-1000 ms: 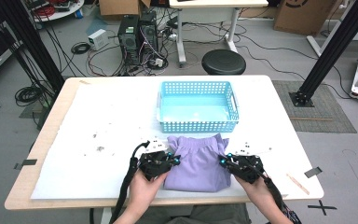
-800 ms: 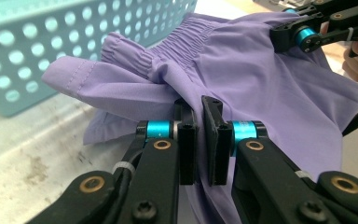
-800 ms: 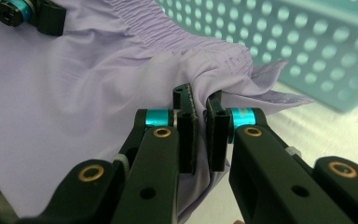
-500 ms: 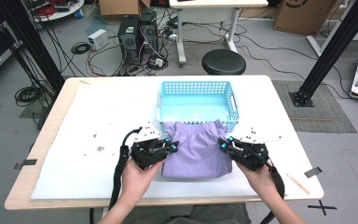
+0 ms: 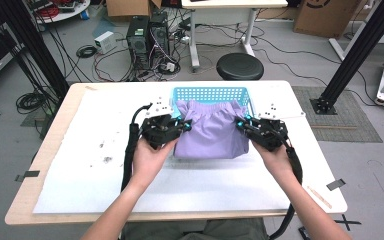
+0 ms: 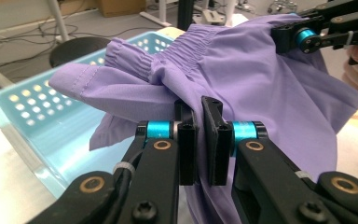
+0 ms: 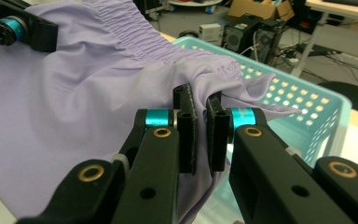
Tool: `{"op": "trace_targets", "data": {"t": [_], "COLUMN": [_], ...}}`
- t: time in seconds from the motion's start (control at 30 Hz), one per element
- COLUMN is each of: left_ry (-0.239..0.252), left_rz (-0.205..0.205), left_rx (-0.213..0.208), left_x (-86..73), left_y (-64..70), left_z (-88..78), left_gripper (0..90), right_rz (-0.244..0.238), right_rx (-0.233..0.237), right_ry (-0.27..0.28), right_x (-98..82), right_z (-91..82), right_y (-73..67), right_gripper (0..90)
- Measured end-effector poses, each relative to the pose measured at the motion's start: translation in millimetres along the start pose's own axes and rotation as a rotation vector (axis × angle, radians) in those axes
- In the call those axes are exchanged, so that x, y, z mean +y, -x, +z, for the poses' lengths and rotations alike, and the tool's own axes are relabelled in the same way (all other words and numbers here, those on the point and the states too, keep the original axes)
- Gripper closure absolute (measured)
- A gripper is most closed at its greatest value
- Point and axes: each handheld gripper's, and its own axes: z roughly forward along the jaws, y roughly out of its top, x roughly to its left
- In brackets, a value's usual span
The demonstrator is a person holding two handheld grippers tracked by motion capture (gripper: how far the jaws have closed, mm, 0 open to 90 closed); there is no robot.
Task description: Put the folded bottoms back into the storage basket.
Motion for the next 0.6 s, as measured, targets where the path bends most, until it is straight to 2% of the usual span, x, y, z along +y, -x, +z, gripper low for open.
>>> {"op": "trace_targets", "data": {"t": [0.1, 0.23, 0.3, 0.37, 0.47, 0.6], "left_ry": [-0.002, -0.02, -0.008, -0.01, -0.008, -0.003], "left_rz": [-0.004, 0.007, -0.018, -0.016, -0.035, -0.034], "left_rx": [0.02, 0.072, 0.073, 0.095, 0.117, 0.144], "left_x": [7.3, 15.0, 16.2, 16.8, 17.1, 17.5], "left_y": [-10.1, -24.8, -32.8, -39.7, -51.7, -64.7], "left_z": [11.0, 28.7, 37.4, 45.8, 59.9, 76.4], "left_gripper": [84.9, 84.9, 84.9, 84.9, 84.9, 85.0], "right_rz": [0.007, 0.02, 0.026, 0.032, 0.046, 0.031], "right_rx": [-0.017, -0.041, -0.05, -0.064, -0.071, -0.098], "right_ry": [-0.001, -0.017, -0.021, -0.03, -0.033, -0.036], "right_x": [6.6, 13.7, 16.2, 18.9, 22.7, 27.0], "right_z": [11.5, 30.0, 39.6, 49.2, 61.8, 79.9], "right_y": [10.1, 26.2, 34.7, 42.8, 53.2, 64.3], "right_gripper": [85.9, 85.8, 85.8, 85.8, 85.8, 85.8]}}
